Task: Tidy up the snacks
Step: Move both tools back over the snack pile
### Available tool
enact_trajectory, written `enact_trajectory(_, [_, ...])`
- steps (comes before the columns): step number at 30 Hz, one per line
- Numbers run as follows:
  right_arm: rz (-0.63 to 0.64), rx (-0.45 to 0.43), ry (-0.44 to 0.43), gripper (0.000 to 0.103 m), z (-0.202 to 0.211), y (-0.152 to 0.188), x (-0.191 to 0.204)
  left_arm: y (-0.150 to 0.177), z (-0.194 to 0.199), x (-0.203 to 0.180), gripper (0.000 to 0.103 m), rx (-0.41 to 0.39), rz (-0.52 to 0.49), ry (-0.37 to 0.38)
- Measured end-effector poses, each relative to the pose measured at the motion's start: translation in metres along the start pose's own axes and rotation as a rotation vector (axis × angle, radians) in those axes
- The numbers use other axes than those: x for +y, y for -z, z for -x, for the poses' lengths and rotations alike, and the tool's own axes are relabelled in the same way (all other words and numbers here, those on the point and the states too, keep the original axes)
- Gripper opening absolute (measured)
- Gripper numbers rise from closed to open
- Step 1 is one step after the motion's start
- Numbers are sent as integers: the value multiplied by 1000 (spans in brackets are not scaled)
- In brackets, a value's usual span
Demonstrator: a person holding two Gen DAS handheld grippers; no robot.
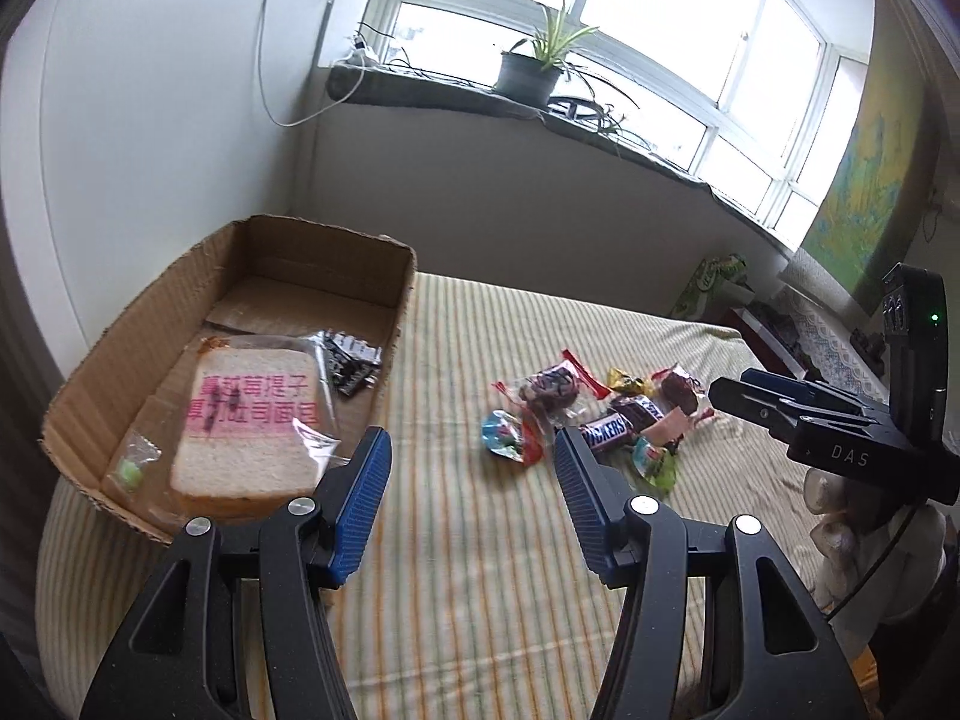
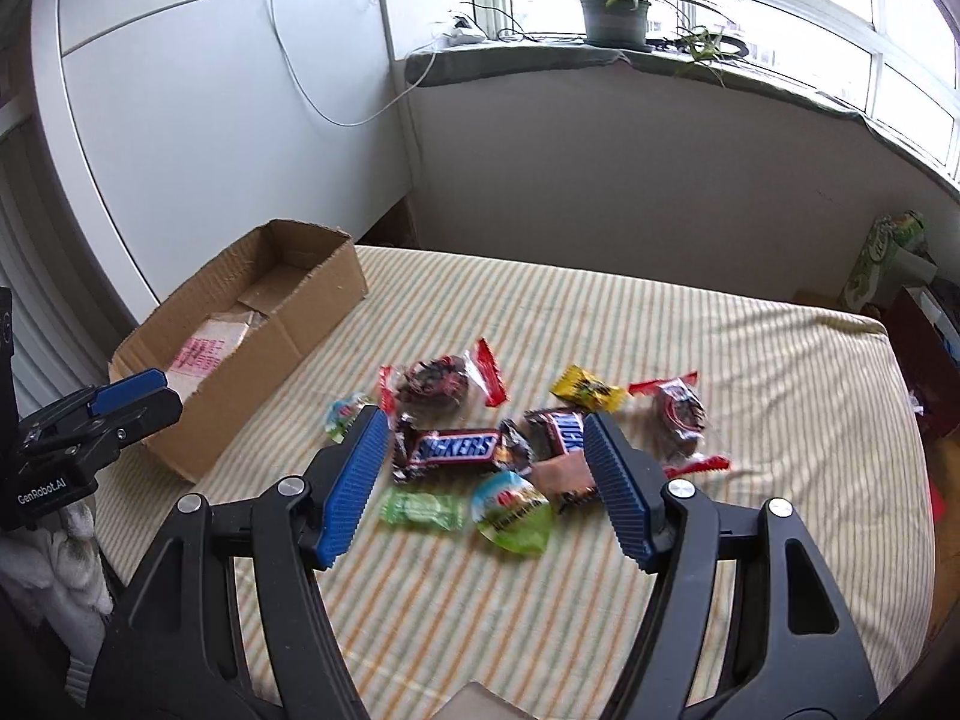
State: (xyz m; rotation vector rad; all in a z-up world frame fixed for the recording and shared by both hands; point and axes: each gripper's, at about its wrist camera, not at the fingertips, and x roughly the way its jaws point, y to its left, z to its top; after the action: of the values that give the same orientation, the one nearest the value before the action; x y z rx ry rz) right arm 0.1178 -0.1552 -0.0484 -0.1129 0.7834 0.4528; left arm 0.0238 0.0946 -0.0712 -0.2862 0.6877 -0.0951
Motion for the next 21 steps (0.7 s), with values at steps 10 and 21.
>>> enact_trajectory(10, [-50,76,-10,70,-18,36,-24,21,-25,-38,56,85,-66,74])
enact_trajectory(21, [-67,157,-117,68,-51,39,-25,31,-54,-62,36,157,-160,134])
